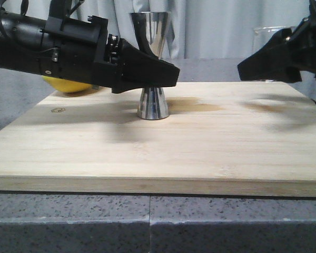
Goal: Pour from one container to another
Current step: 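Tilt the beaker upright and lower it back onto the board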
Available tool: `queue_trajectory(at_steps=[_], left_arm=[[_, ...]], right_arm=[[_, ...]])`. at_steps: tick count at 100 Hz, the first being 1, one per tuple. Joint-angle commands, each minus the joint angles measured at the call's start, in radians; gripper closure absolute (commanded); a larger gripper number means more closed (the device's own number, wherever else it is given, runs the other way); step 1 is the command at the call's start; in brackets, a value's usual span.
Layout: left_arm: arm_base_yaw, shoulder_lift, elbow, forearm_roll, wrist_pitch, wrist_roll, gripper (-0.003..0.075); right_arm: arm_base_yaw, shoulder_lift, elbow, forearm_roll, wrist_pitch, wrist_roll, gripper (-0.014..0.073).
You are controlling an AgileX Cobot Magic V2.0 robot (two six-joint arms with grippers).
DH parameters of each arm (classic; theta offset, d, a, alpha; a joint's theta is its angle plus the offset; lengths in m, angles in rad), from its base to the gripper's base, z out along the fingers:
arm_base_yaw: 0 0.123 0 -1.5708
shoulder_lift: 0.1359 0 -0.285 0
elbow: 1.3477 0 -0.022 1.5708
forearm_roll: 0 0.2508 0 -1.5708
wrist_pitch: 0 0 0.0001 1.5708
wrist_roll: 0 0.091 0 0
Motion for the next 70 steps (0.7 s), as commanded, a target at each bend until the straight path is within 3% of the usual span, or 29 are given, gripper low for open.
queue_trajectory(at_steps=[1,25,61,70], left_arm=[[-0.006,-0.041,-0.027,-0.08,0.071,-0.006,0.0585],[-0.006,-0.041,-0.027,-0.08,0.071,-0.006,0.0585],[-0.006,-0.041,-0.027,-0.08,0.071,-0.006,0.0585],[-0.006,-0.041,-0.027,-0.08,0.071,-0.006,0.0585]], right_arm=[[-0.013,0.013,-0.023,0.051,-0.063,-0.07,0.0324],[-0.059,0.085,-0.023,0.131,-0.143,-0.164,0.0324],[-0.073,0.117,-0.023,0.136,-0.15,-0.219,0.0322],[-0.073,0.117,-0.023,0.136,-0.15,-0.219,0.0274]])
